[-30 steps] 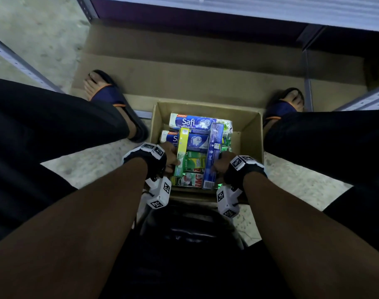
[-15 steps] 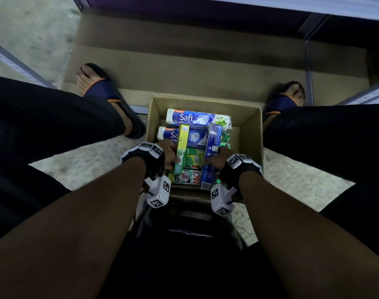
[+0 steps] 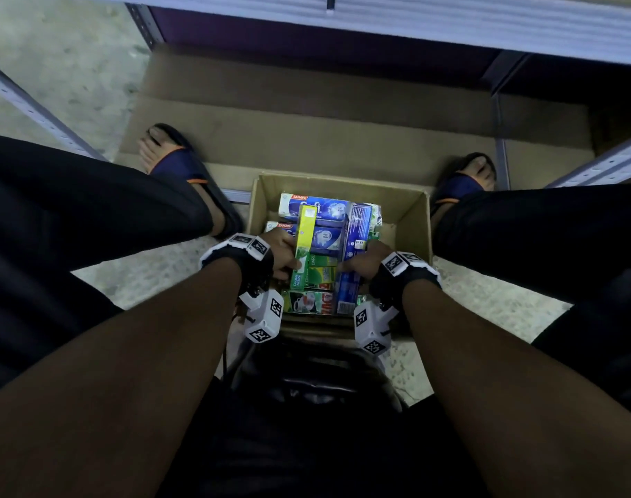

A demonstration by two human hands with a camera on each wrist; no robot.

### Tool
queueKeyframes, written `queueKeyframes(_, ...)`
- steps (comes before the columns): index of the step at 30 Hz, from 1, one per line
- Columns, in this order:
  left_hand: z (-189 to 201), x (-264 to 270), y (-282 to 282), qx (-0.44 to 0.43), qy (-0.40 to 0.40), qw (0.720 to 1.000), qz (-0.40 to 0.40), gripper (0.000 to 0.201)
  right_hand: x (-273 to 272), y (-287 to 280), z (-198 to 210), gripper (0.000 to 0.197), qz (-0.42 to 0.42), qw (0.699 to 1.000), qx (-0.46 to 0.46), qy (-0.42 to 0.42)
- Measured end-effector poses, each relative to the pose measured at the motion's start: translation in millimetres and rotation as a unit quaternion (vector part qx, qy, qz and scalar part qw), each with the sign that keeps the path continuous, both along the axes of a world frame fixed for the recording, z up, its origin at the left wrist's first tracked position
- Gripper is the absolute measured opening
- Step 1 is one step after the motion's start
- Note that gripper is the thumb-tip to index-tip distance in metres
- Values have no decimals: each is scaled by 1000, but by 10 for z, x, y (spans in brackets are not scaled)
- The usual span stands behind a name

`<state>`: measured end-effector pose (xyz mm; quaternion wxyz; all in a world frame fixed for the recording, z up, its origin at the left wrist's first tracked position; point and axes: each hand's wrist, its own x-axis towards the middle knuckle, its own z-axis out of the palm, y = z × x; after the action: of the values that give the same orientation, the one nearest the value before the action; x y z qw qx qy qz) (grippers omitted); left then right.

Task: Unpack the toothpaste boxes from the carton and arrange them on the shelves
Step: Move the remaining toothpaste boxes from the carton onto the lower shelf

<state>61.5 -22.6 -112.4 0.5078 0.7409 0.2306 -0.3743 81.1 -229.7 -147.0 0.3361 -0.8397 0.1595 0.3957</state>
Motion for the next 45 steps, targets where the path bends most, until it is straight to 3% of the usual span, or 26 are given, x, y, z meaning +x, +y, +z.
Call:
queueKeyframes(2, 118, 15, -2, -1, -15, 1000, -14, 20, 33, 1, 103, 62, -4, 1000, 16, -13)
queueKeyframes(7, 419, -7, -14, 2, -50, 999, 12, 29, 76, 3, 370, 83, -1, 998, 3, -57)
queueKeyframes(10, 579, -27, -10, -4, -77, 997, 4, 40, 95, 15, 558, 66, -10, 996, 44, -78)
queueKeyframes(18, 1036, -132, 30, 8, -178, 984, 8, 39, -8, -24, 1189, 23, -21, 985, 77, -151)
queueKeyframes(24, 1394, -157, 91, 6, -242, 970, -7, 35, -65, 28, 1677, 21, -26, 970, 112, -215)
queueKeyframes(28, 1700, -106, 191, 45, -304, 951, -43, 33, -43, 79, 2053, 18, -14, 962, 134, -238)
queueKeyframes(33, 2150, 138, 375, 64, -359, 931, -16, 32, 125, 190, 2554, 23, -33, 950, 146, -273)
queueKeyframes(39, 2762, 503, 487, 96, -416, 904, 14, 34, 523, 344, 3115, 25, 9, 921, 71, -383)
queueKeyframes(45, 3212, 794, 528, 259, -476, 841, 4, 26, 966, 430, 3495, 50, 36, 912, -36, -408)
